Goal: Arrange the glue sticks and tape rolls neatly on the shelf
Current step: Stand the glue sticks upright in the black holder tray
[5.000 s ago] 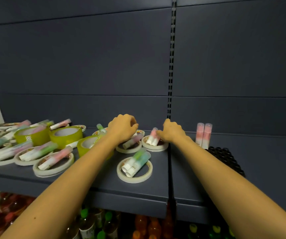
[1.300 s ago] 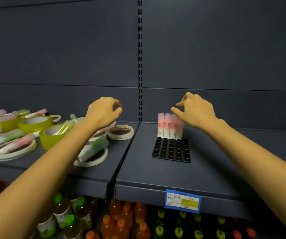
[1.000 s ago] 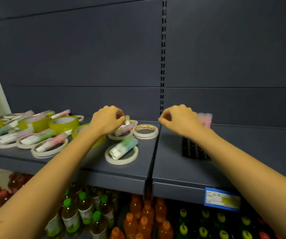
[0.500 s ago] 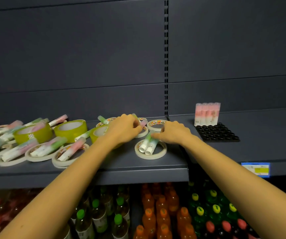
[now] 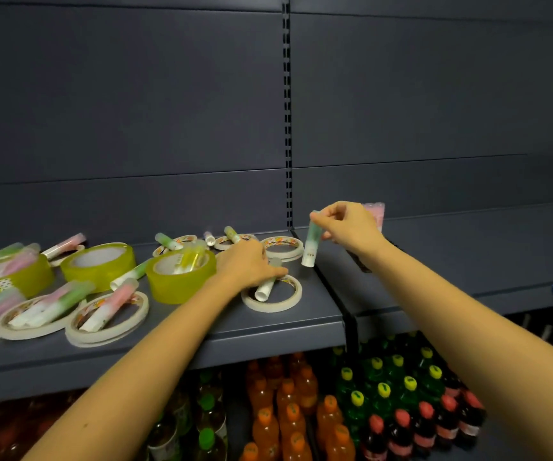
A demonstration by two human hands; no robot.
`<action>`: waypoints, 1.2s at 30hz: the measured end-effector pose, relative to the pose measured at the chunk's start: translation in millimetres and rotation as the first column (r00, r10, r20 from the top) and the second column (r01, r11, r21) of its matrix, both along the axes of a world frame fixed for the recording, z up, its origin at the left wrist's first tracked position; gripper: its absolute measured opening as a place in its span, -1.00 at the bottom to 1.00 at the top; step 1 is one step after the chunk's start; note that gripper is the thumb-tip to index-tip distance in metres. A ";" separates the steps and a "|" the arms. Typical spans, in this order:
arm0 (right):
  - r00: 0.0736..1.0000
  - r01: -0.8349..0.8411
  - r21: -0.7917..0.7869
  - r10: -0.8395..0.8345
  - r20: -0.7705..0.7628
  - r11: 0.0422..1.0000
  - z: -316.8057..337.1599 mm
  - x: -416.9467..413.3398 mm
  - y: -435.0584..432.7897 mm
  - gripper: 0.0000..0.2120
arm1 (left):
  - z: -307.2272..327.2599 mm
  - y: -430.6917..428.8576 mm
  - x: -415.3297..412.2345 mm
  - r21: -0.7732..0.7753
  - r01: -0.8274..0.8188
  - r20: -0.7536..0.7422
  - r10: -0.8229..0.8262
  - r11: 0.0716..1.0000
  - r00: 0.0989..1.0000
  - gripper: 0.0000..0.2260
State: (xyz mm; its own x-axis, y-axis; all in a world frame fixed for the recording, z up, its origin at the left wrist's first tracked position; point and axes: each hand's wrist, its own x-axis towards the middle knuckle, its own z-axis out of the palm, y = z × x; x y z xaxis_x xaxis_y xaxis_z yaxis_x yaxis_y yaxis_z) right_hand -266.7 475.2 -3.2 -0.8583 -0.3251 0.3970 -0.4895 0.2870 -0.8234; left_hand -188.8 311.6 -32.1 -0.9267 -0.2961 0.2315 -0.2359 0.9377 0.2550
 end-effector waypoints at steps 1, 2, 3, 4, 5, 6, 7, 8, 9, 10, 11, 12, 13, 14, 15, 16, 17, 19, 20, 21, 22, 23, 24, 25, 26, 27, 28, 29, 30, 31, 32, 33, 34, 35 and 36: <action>1.000 0.005 0.005 -0.005 -0.003 1.000 -0.5 0.9 2.9 -0.80 | -0.6 0.2 -1.0 0.012 0.007 -0.010 -0.007 1.000 1.000 -0.61; 1.000 0.011 0.013 -0.010 -0.008 1.000 -1.4 1.9 5.7 -0.78 | -0.7 0.3 -1.1 0.026 0.016 -0.040 -0.015 1.000 0.999 -0.66; 1.000 0.023 0.022 -0.023 -0.015 0.999 -2.4 3.4 9.0 -0.76 | 0.0 0.3 -0.4 0.049 0.027 -0.091 -0.022 0.998 0.996 -0.70; 0.999 0.041 0.025 -0.040 -0.022 0.999 -3.0 4.9 12.9 -0.76 | 1.9 0.2 0.2 0.081 0.041 -0.150 -0.028 0.996 0.988 -0.74; 0.998 0.061 0.022 -0.060 -0.028 0.998 -3.3 6.2 17.5 -0.76 | 4.7 0.1 1.1 0.110 0.058 -0.206 -0.035 0.992 0.978 -0.77; 0.996 0.082 0.016 -0.081 -0.036 0.997 -3.1 6.6 22.9 -0.78 | 8.4 0.5 1.3 0.130 0.076 -0.251 -0.041 0.989 0.967 -0.79; 0.994 0.098 0.009 -0.097 -0.045 0.995 -2.7 6.3 28.6 -0.80 | 12.6 1.5 1.5 0.143 0.094 -0.290 -0.049 0.985 0.956 -0.79; 0.993 0.106 -0.002 -0.106 -0.049 0.994 -2.4 5.3 35.0 -0.83 | 17.0 3.2 1.1 0.159 0.118 -0.328 -0.060 0.980 0.943 -0.78; 0.993 0.106 -0.020 -0.106 -0.048 0.994 -2.2 3.9 41.4 -0.85 | 21.4 5.9 -0.1 0.182 0.149 -0.368 -0.073 0.972 0.927 -0.76; 0.994 0.099 -0.036 -0.100 -0.045 0.994 -2.3 2.1 47.7 -0.86 | 25.6 9.6 -1.9 0.205 0.184 -0.406 -0.087 0.961 0.910 -0.75; 0.994 0.095 -0.035 -0.096 -0.053 0.995 -2.6 0.1 53.8 -0.87 | 29.1 14.2 -4.2 0.221 0.213 -0.438 -0.098 0.952 0.894 -0.75; 0.993 0.099 -0.019 -0.100 -0.068 0.995 -3.0 -2.7 59.7 -0.87 | 32.1 19.8 -6.9 0.229 0.235 -0.457 -0.108 0.945 0.883 -0.75; 0.991 0.110 -0.003 -0.110 -0.081 0.994 -3.5 -6.2 65.7 -0.86 | 34.6 25.9 -9.9 0.233 0.253 -0.468 -0.120 0.939 0.875 -0.76; 0.989 0.123 0.005 -0.123 -0.087 0.992 -3.8 -10.7 71.7 -0.85 | 36.8 32.1 -13.8 0.237 0.271 -0.475 -0.132 0.933 0.870 -0.77; 0.987 0.136 0.005 -0.135 -0.092 0.991 -3.8 -15.7 78.0 -0.85 | 38.8 38.1 -18.2 0.240 0.288 -0.479 -0.145 0.927 0.866 -0.78; 0.984 0.150 0.005 -0.148 -0.102 0.989 -3.5 -21.6 84.2 -0.86 | 40.4 43.9 -23.0 0.237 0.300 -0.481 -0.157 0.924 0.863 -0.79; 0.980 0.164 0.009 -0.161 -0.119 0.986 -3.2 -27.9 90.4 -0.87 | 41.7 49.3 -28.0 0.228 0.306 -0.481 -0.166 0.924 0.861 -0.79; 0.972 0.185 0.020 -0.180 -0.151 0.982 -2.2 -41.6 102.5 -0.86 | 43.0 59.8 -39.0 0.204 0.298 -0.477 -0.171 0.933 0.862 -0.80; 0.969 0.192 0.020 -0.187 -0.162 0.981 -1.9 -48.9 108.4 -0.84 | 43.3 64.5 -44.7 0.195 0.287 -0.475 -0.165 0.938 0.865 -0.80; 0.966 0.198 0.021 -0.191 -0.172 0.980 -1.5 -56.6 114.0 -0.83 | 43.5 69.2 -50.4 0.191 0.274 -0.473 -0.156 0.943 0.867 -0.81; 0.964 0.199 0.022 -0.192 -0.182 0.980 -0.8 -64.4 119.1 -0.82 | 43.9 73.9 -56.0 0.188 0.261 -0.472 -0.146 0.947 0.869 -0.82; 0.964 0.194 0.023 -0.186 -0.190 0.981 -0.1 -72.1 123.5 -0.81 | 44.2 78.5 -61.1 0.183 0.250 -0.471 -0.139 0.951 0.871 -0.83; 0.964 0.185 0.022 -0.177 -0.196 0.982 0.2 -79.6 127.1 -0.81 | 44.3 83.1 -66.0 0.174 0.240 -0.468 -0.135 0.955 0.873 -0.83; 0.965 0.176 0.021 -0.168 -0.203 0.984 0.3 -87.1 129.8 -0.80 | 44.3 87.4 -70.4 0.160 0.230 -0.467 -0.131 0.960 0.875 -0.83; 0.962 0.173 0.024 -0.164 -0.216 0.985 0.3 -94.8 131.5 -0.80 | 44.6 91.5 -74.5 0.146 0.217 -0.466 -0.127 0.965 0.876 -0.83; 0.958 0.176 0.034 -0.163 -0.238 0.984 0.0 -102.5 132.5 -0.79 | 44.8 95.3 -78.2 0.135 0.205 -0.465 -0.120 0.969 0.877 -0.83; 0.951 0.181 0.052 -0.162 -0.265 0.982 -0.6 -110.1 133.0 -0.79 | 44.8 98.7 -81.6 0.129 0.192 -0.464 -0.112 0.973 0.879 -0.82; 0.944 0.185 0.072 -0.157 -0.290 0.980 -1.3 -117.5 132.7 -0.79 | 44.6 101.7 -84.7 0.125 0.178 -0.462 -0.101 0.976 0.881 -0.82; 0.940 0.183 0.088 -0.148 -0.307 0.979 -2.0 -124.5 132.2 -0.79 | 44.5 104.2 -87.5 0.120 0.163 -0.460 -0.090 0.979 0.883 -0.81; 0.939 0.176 0.099 -0.137 -0.314 0.979 -3.1 -131.3 131.3 -0.79 | 44.2 106.6 -90.0 0.115 0.148 -0.458 -0.080 0.982 0.886 -0.81; 0.942 0.164 0.107 -0.124 -0.313 0.981 -4.5 -137.8 129.9 -0.79 | 44.1 108.4 -92.1 0.113 0.135 -0.457 -0.069 0.984 0.887 -0.80; 0.945 0.153 0.114 -0.111 -0.308 0.982 -6.1 -143.7 128.2 -0.79 | 44.0 110.0 -94.1 0.114 0.123 -0.457 -0.058 0.986 0.888 -0.80; 0.948 0.142 0.124 -0.099 -0.303 0.982 -7.9 -148.9 126.5 -0.79 | 44.0 111.4 -96.1 0.117 0.115 -0.458 -0.049 0.987 0.888 -0.80; 0.950 0.132 0.134 -0.086 -0.301 0.982 -9.7 -153.7 124.8 -0.79 | 43.7 112.6 -97.7 0.119 0.107 -0.458 -0.041 0.987 0.888 -0.80; 0.951 0.120 0.144 -0.073 -0.299 0.982 -11.5 -157.7 123.3 -0.79 | 43.4 113.5 -99.2 0.120 0.099 -0.458 -0.034 0.988 0.888 -0.79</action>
State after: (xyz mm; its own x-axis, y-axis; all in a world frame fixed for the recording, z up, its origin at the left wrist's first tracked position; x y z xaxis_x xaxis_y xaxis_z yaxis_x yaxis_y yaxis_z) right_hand -424.4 598.5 -14.8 -0.7432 -0.3257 0.5845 -0.6646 0.4597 -0.5890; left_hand -288.0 425.1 11.3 -0.7490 -0.2961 0.5927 -0.0021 0.8956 0.4448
